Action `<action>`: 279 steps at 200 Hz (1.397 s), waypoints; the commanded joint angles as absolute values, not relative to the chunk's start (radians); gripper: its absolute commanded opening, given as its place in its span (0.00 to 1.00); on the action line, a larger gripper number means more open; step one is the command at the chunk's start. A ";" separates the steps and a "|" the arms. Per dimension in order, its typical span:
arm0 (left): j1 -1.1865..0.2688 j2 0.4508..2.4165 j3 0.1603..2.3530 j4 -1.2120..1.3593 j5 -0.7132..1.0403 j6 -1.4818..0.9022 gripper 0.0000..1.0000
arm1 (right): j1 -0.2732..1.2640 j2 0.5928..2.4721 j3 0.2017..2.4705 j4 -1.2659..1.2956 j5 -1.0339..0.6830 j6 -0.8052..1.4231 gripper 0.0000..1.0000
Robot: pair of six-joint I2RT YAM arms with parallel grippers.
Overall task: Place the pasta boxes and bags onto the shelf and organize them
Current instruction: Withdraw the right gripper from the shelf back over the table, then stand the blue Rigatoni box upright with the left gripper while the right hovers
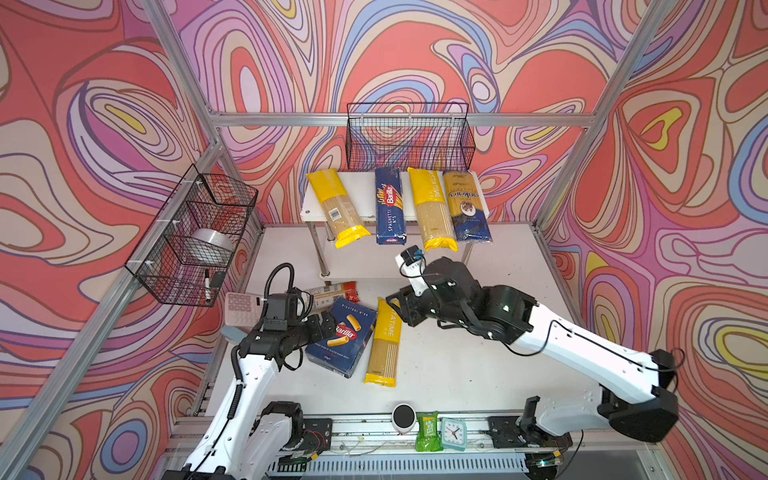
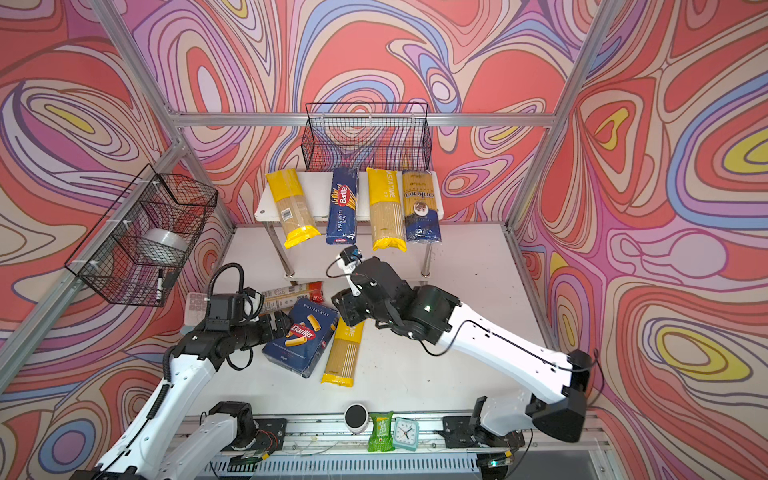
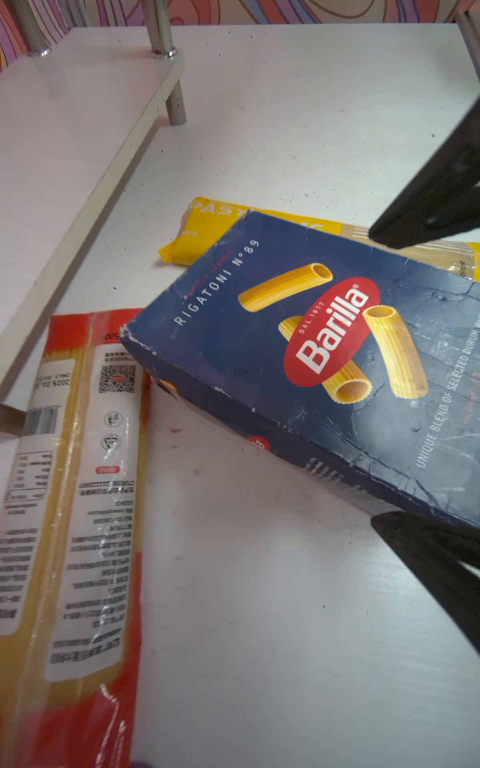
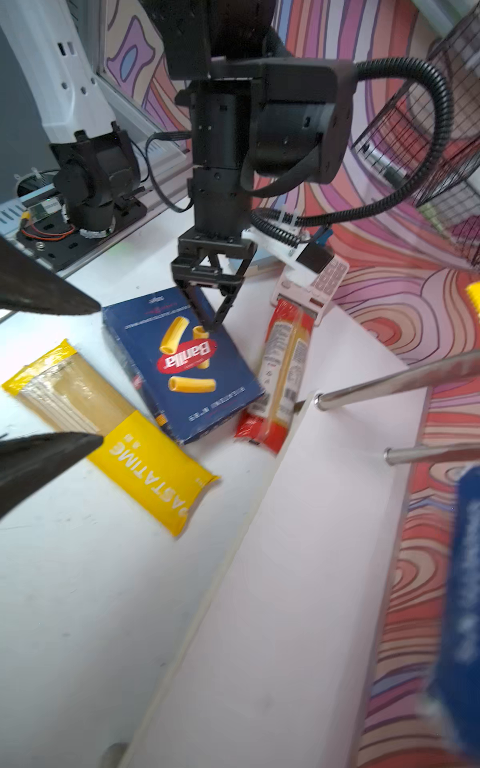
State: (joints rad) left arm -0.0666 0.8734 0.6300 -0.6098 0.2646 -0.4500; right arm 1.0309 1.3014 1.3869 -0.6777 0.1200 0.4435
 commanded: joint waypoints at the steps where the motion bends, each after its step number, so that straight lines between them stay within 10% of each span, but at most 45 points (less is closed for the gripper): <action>1: -0.073 0.843 0.591 -0.518 0.203 -0.497 1.00 | 1.033 1.221 1.209 -0.652 0.165 0.584 0.50; 180: -0.125 1.022 0.486 -0.227 0.250 -0.448 1.00 | 1.032 0.991 0.820 -0.526 0.231 0.662 0.61; 279: -0.471 1.053 0.505 -0.169 0.166 -0.609 1.00 | 1.031 0.987 0.750 -0.493 0.207 0.709 0.61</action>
State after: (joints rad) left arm -0.3855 1.0199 0.4706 -0.2367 0.1722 -0.5549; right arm 1.0309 1.0035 0.7868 -0.5087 0.2092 0.6838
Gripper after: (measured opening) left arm 0.999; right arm 0.608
